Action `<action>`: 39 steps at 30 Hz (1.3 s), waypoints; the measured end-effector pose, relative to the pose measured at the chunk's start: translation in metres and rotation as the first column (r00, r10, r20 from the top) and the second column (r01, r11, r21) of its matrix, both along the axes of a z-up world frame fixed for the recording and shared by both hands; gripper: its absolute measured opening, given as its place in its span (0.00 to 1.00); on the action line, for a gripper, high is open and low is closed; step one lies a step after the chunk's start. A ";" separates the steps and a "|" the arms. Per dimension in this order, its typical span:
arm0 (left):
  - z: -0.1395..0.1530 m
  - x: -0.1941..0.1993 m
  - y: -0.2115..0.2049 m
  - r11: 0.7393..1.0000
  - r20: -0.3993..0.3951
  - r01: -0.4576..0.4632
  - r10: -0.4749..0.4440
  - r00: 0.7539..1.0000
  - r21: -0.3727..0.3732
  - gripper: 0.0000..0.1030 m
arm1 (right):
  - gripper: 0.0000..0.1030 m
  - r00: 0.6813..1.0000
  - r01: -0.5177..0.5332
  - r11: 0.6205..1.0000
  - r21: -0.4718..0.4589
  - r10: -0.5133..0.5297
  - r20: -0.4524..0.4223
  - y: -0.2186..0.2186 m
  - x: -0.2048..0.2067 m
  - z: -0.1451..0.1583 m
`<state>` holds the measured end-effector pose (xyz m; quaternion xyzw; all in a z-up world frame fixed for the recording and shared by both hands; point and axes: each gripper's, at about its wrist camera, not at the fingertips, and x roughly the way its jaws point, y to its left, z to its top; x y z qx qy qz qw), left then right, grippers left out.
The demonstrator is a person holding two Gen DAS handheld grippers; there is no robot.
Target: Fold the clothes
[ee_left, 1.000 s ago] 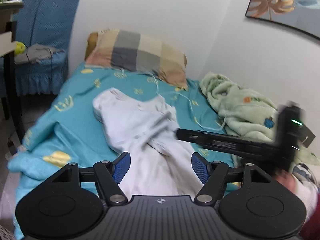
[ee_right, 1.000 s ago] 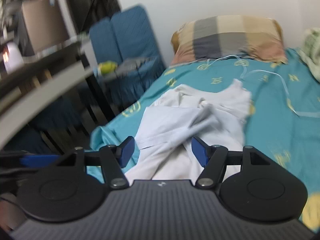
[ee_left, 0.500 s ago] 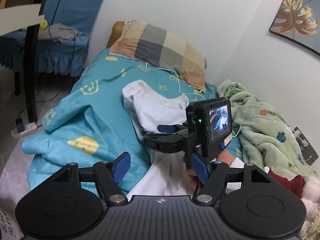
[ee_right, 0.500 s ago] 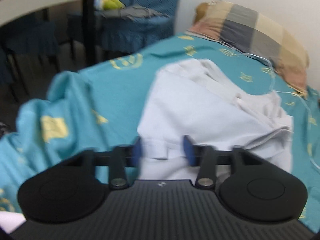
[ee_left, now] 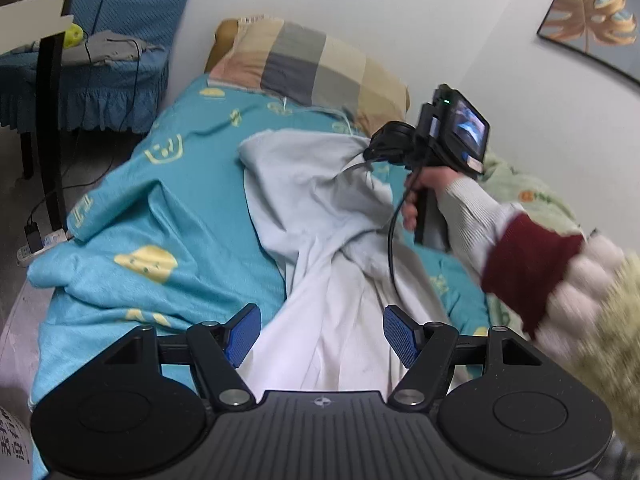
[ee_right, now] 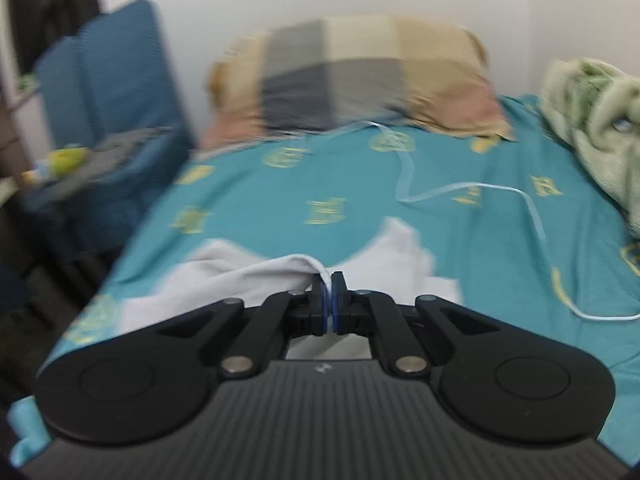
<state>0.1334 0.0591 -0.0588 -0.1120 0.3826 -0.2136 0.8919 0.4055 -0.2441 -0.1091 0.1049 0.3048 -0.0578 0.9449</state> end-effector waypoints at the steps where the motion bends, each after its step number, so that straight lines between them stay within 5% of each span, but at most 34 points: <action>1: -0.003 0.002 -0.003 1.000 -0.009 0.002 -0.002 1.000 0.007 0.68 | 0.05 0.999 0.026 1.000 0.008 -0.025 -0.025 -0.010 0.009 -0.011; 7: -0.021 0.014 -0.014 0.999 -0.058 0.006 -0.003 0.998 0.049 0.68 | 0.05 0.996 0.026 0.999 0.022 -0.024 -0.089 -0.030 0.029 -0.065; 14: -0.025 0.020 -0.018 0.998 -0.062 -0.003 0.007 0.998 0.066 0.68 | 0.07 1.000 0.013 0.987 0.159 -0.010 -0.020 -0.038 -0.018 -0.037; 18: -0.019 0.015 -0.016 0.998 -0.044 -0.013 0.016 0.999 0.059 0.68 | 0.07 0.999 -0.041 0.987 0.158 0.039 0.013 -0.025 -0.082 0.002; 25: -0.001 -0.001 -0.010 1.000 0.012 0.007 -0.007 1.000 0.005 0.68 | 0.07 0.993 -0.118 0.976 0.184 0.117 0.018 -0.013 -0.257 0.050; 31: 0.009 -0.015 -0.013 0.999 0.017 0.019 -0.020 1.000 0.037 0.70 | 0.08 0.986 -0.149 0.969 0.198 0.159 -0.037 -0.001 -0.375 0.049; 35: 0.012 -0.017 -0.003 0.997 -0.049 0.028 -0.024 0.999 0.075 0.73 | 0.09 0.980 -0.180 0.961 0.211 0.194 -0.051 0.001 -0.408 0.039; 37: 0.014 -0.016 0.008 0.995 -0.090 0.042 -0.034 0.995 0.094 0.76 | 0.13 0.973 -0.208 0.950 0.234 0.226 -0.052 0.002 -0.411 0.036; 39: 0.010 -0.013 0.023 0.992 -0.140 0.050 -0.033 0.990 0.120 0.76 | 0.53 0.969 -0.228 0.938 0.263 0.246 -0.038 0.002 -0.414 0.035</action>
